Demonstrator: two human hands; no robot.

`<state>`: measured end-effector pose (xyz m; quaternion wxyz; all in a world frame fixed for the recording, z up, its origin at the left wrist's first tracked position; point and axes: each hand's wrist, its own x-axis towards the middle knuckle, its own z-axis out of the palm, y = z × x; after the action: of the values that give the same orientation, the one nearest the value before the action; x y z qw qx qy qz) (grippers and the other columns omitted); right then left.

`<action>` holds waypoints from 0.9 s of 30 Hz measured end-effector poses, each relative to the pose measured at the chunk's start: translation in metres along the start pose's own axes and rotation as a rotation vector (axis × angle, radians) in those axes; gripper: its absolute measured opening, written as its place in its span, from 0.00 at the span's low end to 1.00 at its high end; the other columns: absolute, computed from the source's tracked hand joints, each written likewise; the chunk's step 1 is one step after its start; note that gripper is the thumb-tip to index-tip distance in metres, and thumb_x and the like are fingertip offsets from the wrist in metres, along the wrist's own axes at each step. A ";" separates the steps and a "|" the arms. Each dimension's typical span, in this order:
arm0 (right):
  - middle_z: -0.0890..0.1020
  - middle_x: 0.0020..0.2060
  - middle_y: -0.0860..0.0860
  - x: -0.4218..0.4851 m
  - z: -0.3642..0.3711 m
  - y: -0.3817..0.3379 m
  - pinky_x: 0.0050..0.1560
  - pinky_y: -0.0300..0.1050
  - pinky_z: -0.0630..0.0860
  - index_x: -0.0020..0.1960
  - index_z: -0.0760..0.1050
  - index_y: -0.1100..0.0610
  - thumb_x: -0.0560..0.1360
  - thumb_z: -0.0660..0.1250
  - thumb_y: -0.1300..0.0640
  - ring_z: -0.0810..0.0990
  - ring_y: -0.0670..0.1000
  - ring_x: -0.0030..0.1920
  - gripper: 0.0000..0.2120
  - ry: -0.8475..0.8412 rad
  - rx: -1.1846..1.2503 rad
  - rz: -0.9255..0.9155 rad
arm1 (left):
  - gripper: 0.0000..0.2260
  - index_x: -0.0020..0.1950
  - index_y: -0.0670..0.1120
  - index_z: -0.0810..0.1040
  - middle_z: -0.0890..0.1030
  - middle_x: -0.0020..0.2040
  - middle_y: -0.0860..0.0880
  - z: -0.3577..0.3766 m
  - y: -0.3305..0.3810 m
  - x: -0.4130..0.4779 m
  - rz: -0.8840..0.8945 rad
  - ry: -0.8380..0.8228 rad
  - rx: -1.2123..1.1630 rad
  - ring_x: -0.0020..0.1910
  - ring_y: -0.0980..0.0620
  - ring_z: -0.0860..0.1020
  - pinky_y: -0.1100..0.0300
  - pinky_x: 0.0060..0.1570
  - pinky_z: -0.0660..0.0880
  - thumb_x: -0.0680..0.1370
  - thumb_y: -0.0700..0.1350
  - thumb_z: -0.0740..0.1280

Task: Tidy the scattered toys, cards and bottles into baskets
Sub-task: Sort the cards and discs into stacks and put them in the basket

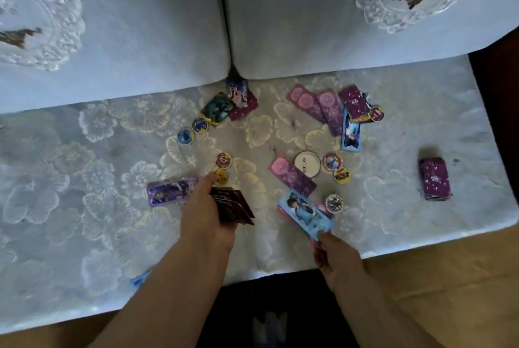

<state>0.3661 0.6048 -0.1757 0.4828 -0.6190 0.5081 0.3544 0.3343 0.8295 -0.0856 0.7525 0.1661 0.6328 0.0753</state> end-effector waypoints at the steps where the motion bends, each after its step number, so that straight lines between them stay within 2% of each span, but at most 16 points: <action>1: 0.81 0.38 0.58 0.008 -0.002 0.003 0.29 0.41 0.74 0.46 0.79 0.60 0.74 0.71 0.58 0.77 0.53 0.34 0.05 -0.013 -0.072 -0.029 | 0.08 0.43 0.45 0.76 0.76 0.32 0.46 0.001 -0.007 0.006 -0.004 0.013 0.014 0.32 0.49 0.79 0.48 0.42 0.79 0.80 0.47 0.65; 2: 0.81 0.37 0.57 0.015 -0.005 0.006 0.33 0.43 0.74 0.45 0.80 0.59 0.74 0.71 0.56 0.78 0.53 0.33 0.06 -0.014 -0.185 -0.067 | 0.10 0.40 0.46 0.74 0.73 0.29 0.48 0.003 -0.014 0.011 -0.009 0.037 0.027 0.28 0.50 0.76 0.53 0.35 0.76 0.80 0.48 0.65; 4: 0.81 0.34 0.57 0.024 -0.013 0.006 0.38 0.46 0.74 0.43 0.81 0.60 0.76 0.67 0.51 0.79 0.56 0.33 0.12 0.016 -0.523 -0.205 | 0.12 0.37 0.46 0.71 0.71 0.26 0.48 0.005 -0.023 0.019 -0.018 0.059 0.056 0.26 0.50 0.73 0.55 0.30 0.72 0.79 0.49 0.66; 6: 0.83 0.39 0.58 0.026 -0.026 0.001 0.43 0.46 0.75 0.45 0.80 0.60 0.78 0.62 0.50 0.81 0.59 0.41 0.15 0.070 -0.827 -0.342 | 0.14 0.36 0.46 0.70 0.70 0.24 0.48 0.006 -0.033 0.027 -0.037 0.068 0.068 0.26 0.48 0.72 0.55 0.30 0.70 0.79 0.50 0.66; 8: 0.82 0.47 0.57 0.023 -0.038 -0.004 0.47 0.45 0.72 0.50 0.79 0.58 0.79 0.60 0.55 0.80 0.59 0.49 0.11 0.104 -0.958 -0.436 | 0.14 0.36 0.46 0.70 0.71 0.23 0.48 0.007 -0.039 0.031 -0.041 0.084 0.076 0.27 0.48 0.72 0.54 0.31 0.69 0.78 0.50 0.67; 9: 0.82 0.48 0.56 0.020 -0.042 -0.004 0.49 0.45 0.73 0.51 0.79 0.57 0.78 0.60 0.60 0.80 0.58 0.51 0.09 0.118 -0.978 -0.487 | 0.14 0.36 0.46 0.71 0.71 0.23 0.49 0.007 -0.041 0.031 -0.038 0.101 0.075 0.26 0.48 0.72 0.55 0.32 0.69 0.78 0.49 0.67; 11: 0.81 0.49 0.55 0.016 -0.050 -0.009 0.52 0.48 0.74 0.49 0.77 0.52 0.75 0.58 0.66 0.79 0.57 0.50 0.13 0.163 -0.960 -0.618 | 0.12 0.37 0.46 0.72 0.71 0.22 0.50 0.013 -0.045 0.030 -0.036 0.119 0.079 0.25 0.50 0.73 0.55 0.32 0.69 0.78 0.49 0.68; 15: 0.74 0.51 0.56 -0.004 -0.051 -0.018 0.48 0.52 0.74 0.49 0.70 0.52 0.72 0.59 0.71 0.76 0.59 0.49 0.16 0.261 -0.939 -0.830 | 0.10 0.47 0.45 0.72 0.71 0.30 0.48 0.020 -0.048 0.031 -0.015 0.123 0.102 0.28 0.49 0.74 0.55 0.31 0.72 0.76 0.49 0.70; 18: 0.72 0.55 0.57 -0.011 -0.047 -0.021 0.44 0.54 0.75 0.53 0.72 0.55 0.71 0.61 0.72 0.77 0.62 0.51 0.16 0.314 -0.988 -0.858 | 0.14 0.57 0.45 0.71 0.72 0.35 0.48 0.024 -0.049 0.034 0.033 0.115 0.107 0.28 0.51 0.75 0.58 0.28 0.74 0.76 0.49 0.70; 21: 0.71 0.56 0.57 -0.013 -0.047 -0.023 0.43 0.52 0.74 0.55 0.72 0.56 0.71 0.61 0.71 0.77 0.63 0.52 0.17 0.340 -0.995 -0.856 | 0.21 0.65 0.43 0.72 0.76 0.40 0.46 0.026 -0.049 0.037 0.049 0.101 0.109 0.33 0.49 0.78 0.56 0.31 0.76 0.76 0.48 0.71; 23: 0.71 0.57 0.58 -0.015 -0.044 -0.026 0.47 0.44 0.71 0.57 0.72 0.60 0.72 0.61 0.73 0.75 0.61 0.55 0.17 0.283 -0.953 -0.876 | 0.24 0.68 0.42 0.71 0.78 0.45 0.44 0.028 -0.051 0.038 0.044 0.086 0.114 0.35 0.47 0.79 0.54 0.33 0.78 0.75 0.48 0.71; 25: 0.72 0.55 0.59 -0.013 -0.038 -0.030 0.48 0.34 0.64 0.56 0.72 0.63 0.72 0.60 0.74 0.74 0.56 0.53 0.15 0.163 -0.906 -0.907 | 0.24 0.68 0.41 0.71 0.76 0.43 0.44 0.031 -0.053 0.038 0.039 0.078 0.122 0.34 0.47 0.79 0.54 0.30 0.77 0.75 0.49 0.71; 27: 0.72 0.56 0.57 -0.006 -0.027 -0.034 0.47 0.36 0.65 0.57 0.71 0.60 0.75 0.60 0.70 0.75 0.55 0.52 0.13 0.034 -0.940 -0.897 | 0.19 0.62 0.43 0.72 0.73 0.38 0.46 0.033 -0.056 0.039 0.037 0.079 0.138 0.28 0.49 0.76 0.57 0.26 0.75 0.76 0.49 0.70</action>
<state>0.3963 0.5813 -0.1540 0.2536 -0.9218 -0.0014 0.2933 0.3681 0.7847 -0.1366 0.7124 0.2262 0.6623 0.0521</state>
